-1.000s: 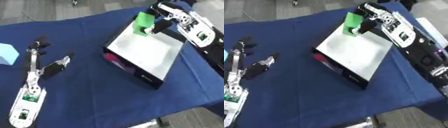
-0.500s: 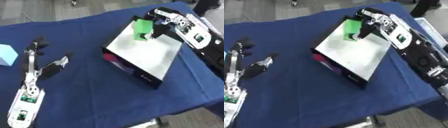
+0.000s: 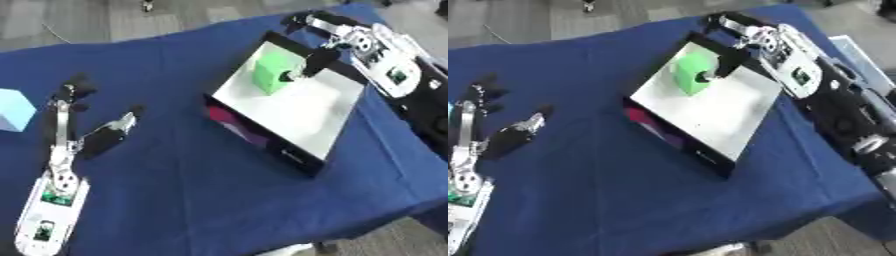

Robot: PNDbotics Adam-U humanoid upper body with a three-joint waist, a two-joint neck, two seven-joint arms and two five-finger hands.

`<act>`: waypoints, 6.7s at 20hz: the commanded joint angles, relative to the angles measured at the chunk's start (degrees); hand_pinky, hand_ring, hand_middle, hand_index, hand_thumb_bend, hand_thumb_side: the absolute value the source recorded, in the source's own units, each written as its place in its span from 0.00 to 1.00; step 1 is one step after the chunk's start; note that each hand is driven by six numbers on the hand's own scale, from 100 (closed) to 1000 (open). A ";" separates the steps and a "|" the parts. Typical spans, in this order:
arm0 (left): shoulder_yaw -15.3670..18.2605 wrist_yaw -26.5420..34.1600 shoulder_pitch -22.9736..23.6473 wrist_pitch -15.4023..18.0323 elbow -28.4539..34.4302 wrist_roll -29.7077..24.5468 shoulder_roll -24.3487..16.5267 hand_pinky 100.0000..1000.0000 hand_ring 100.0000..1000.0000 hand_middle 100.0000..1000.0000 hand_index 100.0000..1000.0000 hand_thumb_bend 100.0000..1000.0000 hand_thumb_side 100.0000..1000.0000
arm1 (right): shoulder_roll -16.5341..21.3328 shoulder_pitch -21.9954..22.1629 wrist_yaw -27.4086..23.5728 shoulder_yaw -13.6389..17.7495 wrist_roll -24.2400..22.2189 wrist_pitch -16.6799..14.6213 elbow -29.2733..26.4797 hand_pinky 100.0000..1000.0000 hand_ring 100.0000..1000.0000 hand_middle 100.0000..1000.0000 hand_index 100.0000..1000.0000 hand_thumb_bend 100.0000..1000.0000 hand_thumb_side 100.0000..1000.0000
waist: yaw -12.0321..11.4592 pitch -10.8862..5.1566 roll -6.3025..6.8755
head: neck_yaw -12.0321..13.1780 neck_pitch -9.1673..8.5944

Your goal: Pick up the objects with one hand, pass them to the other hand, and then place them into the box on the other side of the table.

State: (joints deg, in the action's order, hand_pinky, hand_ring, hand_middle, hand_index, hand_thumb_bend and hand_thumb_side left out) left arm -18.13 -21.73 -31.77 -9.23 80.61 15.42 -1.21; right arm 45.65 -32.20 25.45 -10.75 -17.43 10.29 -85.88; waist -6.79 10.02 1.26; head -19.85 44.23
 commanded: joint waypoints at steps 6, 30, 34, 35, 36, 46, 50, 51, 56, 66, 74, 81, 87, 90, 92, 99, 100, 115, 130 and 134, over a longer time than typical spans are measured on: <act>0.68 -0.06 -0.73 0.04 0.96 0.46 -0.44 0.76 0.80 0.62 0.88 0.62 0.21 | 0.86 -0.79 -2.78 1.77 1.62 0.90 -4.03 0.95 0.95 0.80 0.95 0.54 0.07 | 0.06 -1.94 0.27 | 0.07 -0.11; 5.53 -2.17 -8.90 -9.59 1.79 -3.28 -11.81 0.80 0.82 0.65 0.88 0.68 0.23 | 0.50 -1.33 -24.24 3.94 18.96 4.36 -28.70 0.96 0.95 0.85 0.94 0.26 0.00 | 0.29 -2.93 1.66 | 6.87 -0.11; 6.33 -2.86 -12.88 -12.87 -0.55 -6.54 -16.64 0.81 0.83 0.66 0.88 0.71 0.23 | 1.17 -0.84 -27.53 5.04 21.23 2.45 -28.71 0.96 0.95 0.85 0.94 0.21 0.01 | 0.60 -2.85 1.78 | 7.49 -0.11; 6.40 -2.85 -13.70 -13.72 -1.40 -7.38 -17.62 0.82 0.83 0.67 0.89 0.72 0.24 | 1.34 -0.71 -28.38 5.45 21.94 1.94 -28.71 0.96 0.96 0.86 0.94 0.18 0.03 | 0.70 -2.80 1.78 | 7.72 -0.11; 6.40 -2.73 -14.61 -14.58 -2.50 -8.24 -18.56 0.82 0.83 0.67 0.89 0.72 0.24 | 1.53 -0.54 -29.24 5.93 22.73 1.34 -28.71 0.96 0.96 0.86 0.94 0.08 0.11 | 0.83 -2.75 1.78 | 8.01 -0.11; 5.96 0.97 -22.91 -23.00 -15.61 -16.66 -24.13 0.85 0.85 0.70 0.89 0.77 0.27 | 5.57 2.70 -37.66 10.26 27.81 -3.32 -28.71 0.98 0.97 0.88 0.97 0.14 0.11 | 1.58 -2.37 1.97 | 11.55 -0.11; 5.18 0.77 -25.77 -26.45 -21.02 -20.11 -24.58 0.87 0.86 0.72 0.89 0.81 0.27 | 6.77 4.38 -41.11 11.79 27.48 -4.36 -28.01 0.98 0.97 0.88 0.98 0.28 0.04 | 1.85 -2.30 2.06 | 12.80 -0.11; 4.92 0.26 -26.59 -27.39 -22.46 -21.05 -24.57 0.88 0.86 0.72 0.89 0.82 0.28 | 6.89 4.77 -42.05 12.15 27.08 -4.36 -27.55 0.98 0.97 0.88 0.98 0.28 0.04 | 1.91 -2.29 2.10 | 13.10 -0.11; 4.32 -3.51 -29.13 -32.14 -26.14 -28.56 -25.22 0.91 0.88 0.75 0.89 0.87 0.29 | 8.70 6.25 -51.89 14.67 26.04 -4.04 -25.26 0.98 0.97 0.88 0.98 0.28 0.05 | 2.27 -2.23 2.34 | 14.41 -0.11; 8.18 -20.22 -32.04 -34.70 -34.57 -42.93 -25.93 0.94 0.89 0.77 0.88 0.95 0.30 | 10.15 7.87 -59.92 16.75 25.86 -3.20 -23.21 0.98 0.96 0.87 0.98 0.26 0.07 | 2.76 -1.99 2.84 | 16.16 -0.11; 10.66 -23.72 -32.63 -34.12 -38.58 -47.02 -27.02 0.96 0.91 0.78 0.87 0.95 0.32 | 9.84 8.52 -59.59 16.90 26.19 -2.64 -22.88 0.98 0.96 0.87 0.97 0.24 0.09 | 2.77 -1.61 3.22 | 16.52 -0.11; 10.74 -24.90 -32.97 -33.14 -41.17 -49.02 -26.60 0.99 0.93 0.81 0.83 0.98 0.35 | 9.22 8.72 -58.64 16.55 25.89 -2.00 -23.04 0.98 0.96 0.86 0.97 0.24 0.09 | 2.84 -1.25 3.25 | 17.23 -0.11; 10.87 -27.31 -32.91 -32.75 -43.22 -50.56 -26.24 1.00 0.93 0.83 0.82 0.98 0.35 | 9.01 8.82 -58.24 16.53 25.67 -1.70 -23.00 0.98 0.96 0.86 0.97 0.23 0.09 | 2.86 -1.09 3.36 | 17.65 -0.11; 11.01 -27.94 -32.87 -32.46 -43.69 -51.19 -26.06 1.00 0.93 0.83 0.81 0.97 0.35 | 9.00 8.95 -58.18 16.65 25.81 -1.62 -22.91 0.98 0.95 0.86 0.97 0.22 0.10 | 2.89 -1.05 3.39 | 17.80 -0.11; 11.04 -27.95 -32.87 -32.05 -43.73 -51.68 -25.93 1.00 0.93 0.83 0.81 0.97 0.36 | 8.97 9.05 -58.10 16.68 25.93 -1.48 -22.80 0.99 0.95 0.86 0.96 0.22 0.10 | 2.87 -1.01 3.41 | 17.90 -0.11; 10.90 -27.37 -32.79 -30.91 -44.12 -53.19 -25.57 1.00 0.94 0.83 0.80 0.95 0.35 | 8.80 9.43 -57.76 16.77 26.22 -1.19 -22.70 0.99 0.95 0.86 0.96 0.21 0.11 | 2.97 -0.85 3.43 | 18.46 -0.11; 10.94 -27.34 -32.78 -30.84 -44.18 -53.32 -25.50 1.00 0.94 0.83 0.80 0.94 0.35 | 8.75 9.47 -57.72 16.76 26.23 -1.14 -22.69 0.99 0.95 0.86 0.96 0.21 0.11 | 2.98 -0.80 3.46 | 18.57 -0.13; 11.31 -27.27 -32.52 -30.94 -45.91 -53.14 -23.82 0.99 0.94 0.83 0.78 0.88 0.31 | 8.13 9.67 -56.41 16.81 26.15 -0.73 -22.83 0.99 0.96 0.86 0.96 0.19 0.13 | 3.84 0.37 3.57 | 20.13 -0.33; 11.96 -25.74 -32.75 -32.88 -46.69 -50.87 -23.64 0.97 0.93 0.83 0.72 0.69 0.21 | 7.25 8.67 -54.93 16.43 25.03 -0.36 -21.74 1.00 0.96 0.86 0.96 0.16 0.14 | 4.07 1.18 3.92 | 20.93 -0.56; 11.91 -25.75 -32.99 -32.84 -46.87 -51.24 -23.79 0.97 0.93 0.83 0.72 0.64 0.14 | 7.12 8.82 -54.64 16.57 24.84 -0.52 -21.33 1.00 0.96 0.86 0.96 0.15 0.14 | 3.89 1.13 3.89 | 21.11 -0.46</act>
State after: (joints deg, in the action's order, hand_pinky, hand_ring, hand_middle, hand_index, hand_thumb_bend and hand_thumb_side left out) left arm -6.55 -47.73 -63.10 -38.00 33.34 -31.68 -23.61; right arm 51.66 -22.69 -29.53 5.16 7.66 9.91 -107.03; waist -2.83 11.35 4.66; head 0.97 44.14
